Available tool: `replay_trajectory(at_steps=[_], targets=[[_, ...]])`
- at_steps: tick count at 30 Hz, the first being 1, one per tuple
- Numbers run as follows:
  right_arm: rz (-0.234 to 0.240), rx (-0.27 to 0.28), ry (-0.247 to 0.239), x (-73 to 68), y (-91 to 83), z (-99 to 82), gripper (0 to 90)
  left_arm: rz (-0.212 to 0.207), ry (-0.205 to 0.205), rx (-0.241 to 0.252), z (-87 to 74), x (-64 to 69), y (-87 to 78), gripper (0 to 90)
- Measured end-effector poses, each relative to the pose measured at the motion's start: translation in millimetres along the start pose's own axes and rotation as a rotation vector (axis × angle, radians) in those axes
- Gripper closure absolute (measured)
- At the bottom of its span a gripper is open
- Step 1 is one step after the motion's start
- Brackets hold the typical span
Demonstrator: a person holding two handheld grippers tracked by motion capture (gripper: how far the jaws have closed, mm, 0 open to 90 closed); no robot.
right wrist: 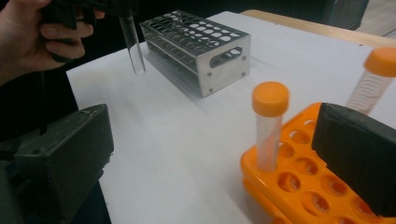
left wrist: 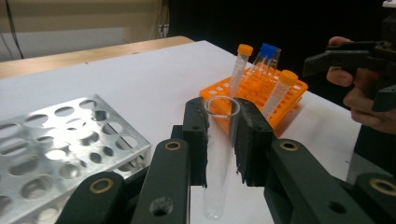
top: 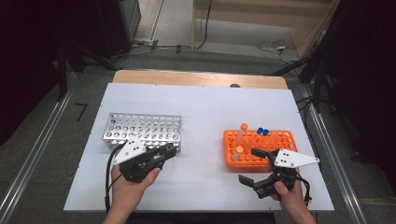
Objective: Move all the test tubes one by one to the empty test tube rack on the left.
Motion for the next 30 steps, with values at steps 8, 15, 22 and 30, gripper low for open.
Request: replay_trajectory(at_steps=[8,15,22,30], targets=[[-0.051,0.027,-0.001,12.3,-19.3,2.8,0.0,0.036,-0.006,0.01,12.0,-18.7,-7.5,76.1],[-0.098,0.053,0.029,23.2,-38.6,-1.4,0.0,0.061,-0.008,0.033,28.5,-31.5,-7.9,76.1],[-0.142,0.081,0.046,34.2,-54.4,-0.1,0.0,0.08,0.006,0.039,49.6,-43.5,-2.8,76.1],[-0.197,0.106,0.045,50.7,-64.1,-6.2,0.0,0.094,0.014,0.041,66.8,-58.0,11.6,76.2]])
Point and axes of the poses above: each handheld gripper's, and its own axes: y roughly forward along the jaws, z roughly out of its top, x roughly to its right, the point moved 8 cm from there along y, roughly forward along the jaws, and after that the axes turned 6 degrees about x, right-handed, at the moved point
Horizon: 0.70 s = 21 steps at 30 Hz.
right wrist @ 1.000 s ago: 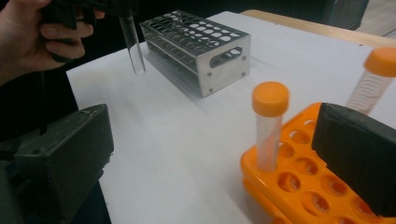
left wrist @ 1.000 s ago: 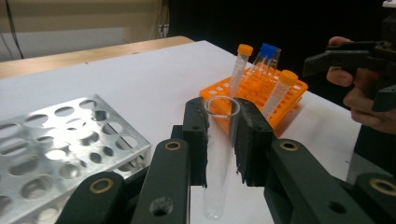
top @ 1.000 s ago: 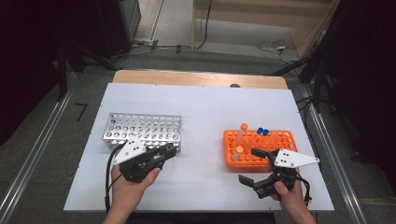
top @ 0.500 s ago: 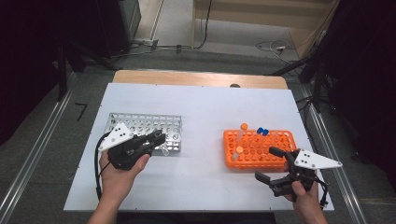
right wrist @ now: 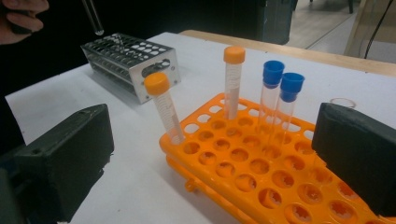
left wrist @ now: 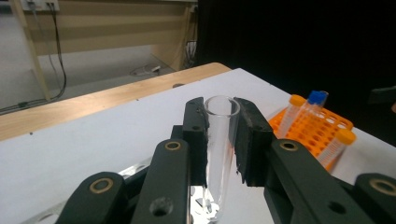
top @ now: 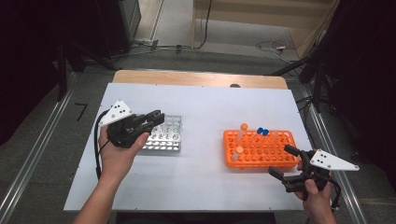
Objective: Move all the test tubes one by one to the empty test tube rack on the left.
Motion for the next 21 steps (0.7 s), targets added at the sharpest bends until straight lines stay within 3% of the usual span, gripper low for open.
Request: replay_trajectory(at_steps=[7,11,17,21], targets=[[-0.027,0.011,0.021,10.8,-3.4,-3.3,0.0,0.021,-0.005,0.005,6.7,-10.7,17.6,76.1],[-0.034,0.018,0.036,14.6,-5.3,-3.5,0.0,0.029,0.012,-0.008,7.8,-13.4,29.8,76.1],[-0.036,0.023,0.048,17.1,-5.3,-3.7,0.0,0.036,0.026,-0.017,7.0,-17.8,51.7,76.1],[-0.03,0.011,0.051,16.1,-3.4,-5.7,0.0,0.049,0.014,-0.017,2.0,-22.7,66.8,76.1]])
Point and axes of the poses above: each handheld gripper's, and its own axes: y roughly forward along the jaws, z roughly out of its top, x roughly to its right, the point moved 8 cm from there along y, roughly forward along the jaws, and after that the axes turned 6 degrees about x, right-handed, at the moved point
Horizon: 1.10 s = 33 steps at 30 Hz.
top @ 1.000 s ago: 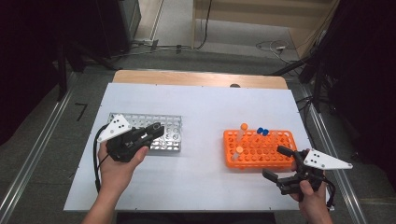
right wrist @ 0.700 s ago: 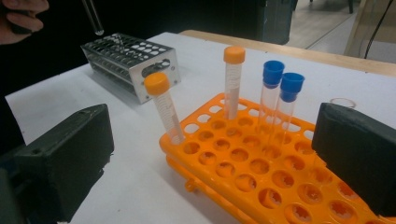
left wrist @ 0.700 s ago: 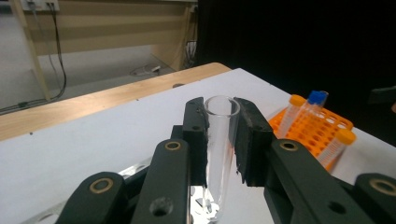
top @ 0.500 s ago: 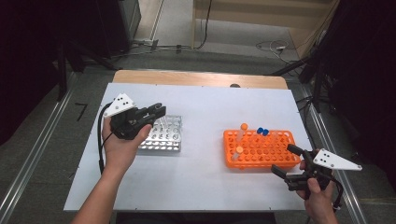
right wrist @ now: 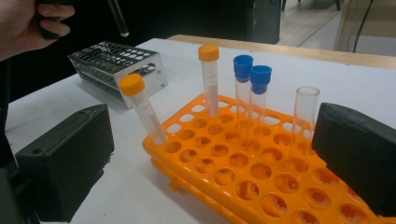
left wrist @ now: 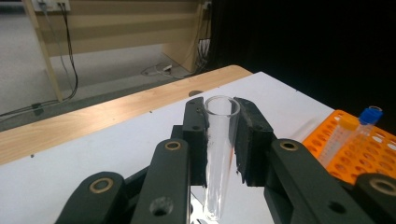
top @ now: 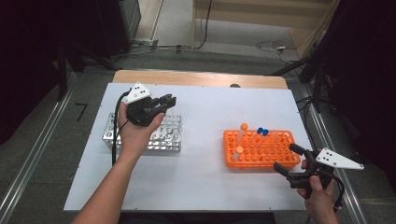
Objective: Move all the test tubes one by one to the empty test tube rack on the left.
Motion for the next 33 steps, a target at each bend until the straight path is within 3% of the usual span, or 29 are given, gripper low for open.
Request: replay_trajectory(at_steps=[6,14,17,26,33], targets=[[-0.001,-0.011,-0.007,-0.7,2.1,-2.3,0.0,0.024,0.005,-0.012,-11.5,-4.5,17.9,76.0],[-0.002,-0.018,0.002,1.0,3.3,-4.3,0.0,0.09,-0.003,-0.039,-29.7,-17.9,26.5,76.1],[0.006,-0.016,0.013,0.7,3.7,-4.3,0.0,0.085,-0.017,-0.053,-36.4,-19.3,28.7,76.1],[-0.006,-0.025,0.013,2.9,6.8,-7.2,0.0,0.087,0.038,-0.17,-56.5,-16.3,39.5,75.8],[-0.018,-0.025,0.018,5.2,6.6,-7.4,0.0,0.079,0.04,-0.229,-63.9,-15.2,41.6,75.6]])
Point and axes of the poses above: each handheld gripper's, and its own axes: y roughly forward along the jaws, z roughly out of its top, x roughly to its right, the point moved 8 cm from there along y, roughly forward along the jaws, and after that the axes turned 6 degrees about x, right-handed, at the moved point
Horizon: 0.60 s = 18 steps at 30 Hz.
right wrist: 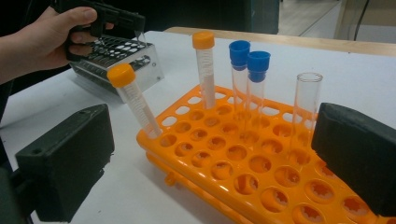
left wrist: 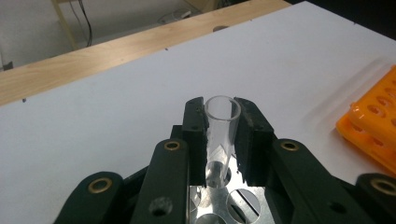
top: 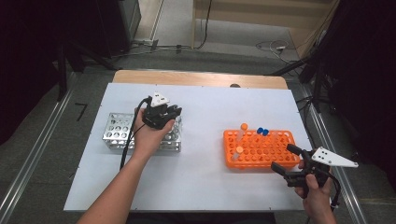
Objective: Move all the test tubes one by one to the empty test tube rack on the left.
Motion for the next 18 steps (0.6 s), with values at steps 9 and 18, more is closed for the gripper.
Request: replay_trajectory(at_steps=[9,18], targets=[[-0.022,-0.013,0.013,5.4,4.0,-0.8,0.0,-0.041,-0.032,-0.009,-2.2,1.6,-2.2,66.2],[-0.037,-0.021,0.021,13.0,7.2,-0.5,0.0,-0.062,-0.11,0.085,3.9,5.6,-23.8,21.2]])
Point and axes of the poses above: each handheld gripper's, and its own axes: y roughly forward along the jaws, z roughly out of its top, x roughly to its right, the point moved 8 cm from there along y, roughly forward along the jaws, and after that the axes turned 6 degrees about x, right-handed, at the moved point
